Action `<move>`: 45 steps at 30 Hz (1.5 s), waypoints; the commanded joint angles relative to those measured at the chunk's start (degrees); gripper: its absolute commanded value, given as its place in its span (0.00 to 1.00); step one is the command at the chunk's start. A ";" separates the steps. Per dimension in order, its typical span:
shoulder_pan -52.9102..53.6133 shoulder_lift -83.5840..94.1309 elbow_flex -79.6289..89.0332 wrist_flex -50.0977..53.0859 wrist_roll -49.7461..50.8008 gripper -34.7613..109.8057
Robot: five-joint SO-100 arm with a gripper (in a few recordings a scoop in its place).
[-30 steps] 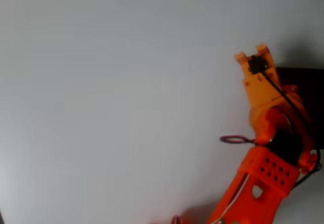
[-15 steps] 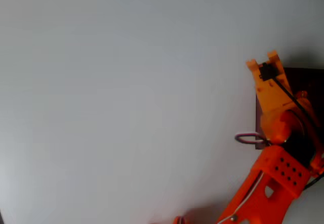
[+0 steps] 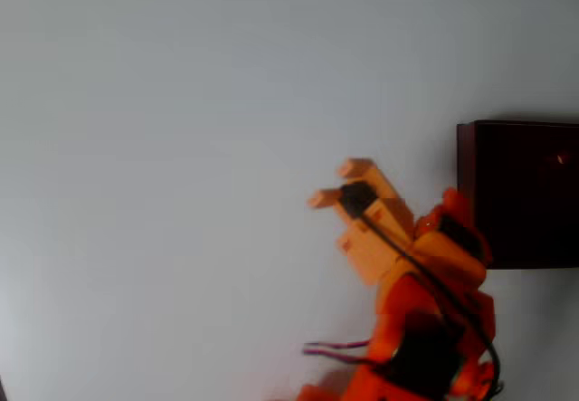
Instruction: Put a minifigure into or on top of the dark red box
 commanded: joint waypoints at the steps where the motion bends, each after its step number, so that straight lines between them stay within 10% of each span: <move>1: -3.78 18.28 9.67 1.85 0.09 0.36; 13: -20.57 59.24 26.63 15.38 2.72 0.39; 29: -26.28 59.94 38.85 13.01 14.15 0.37; 45: -25.58 60.03 41.57 12.74 -5.80 0.29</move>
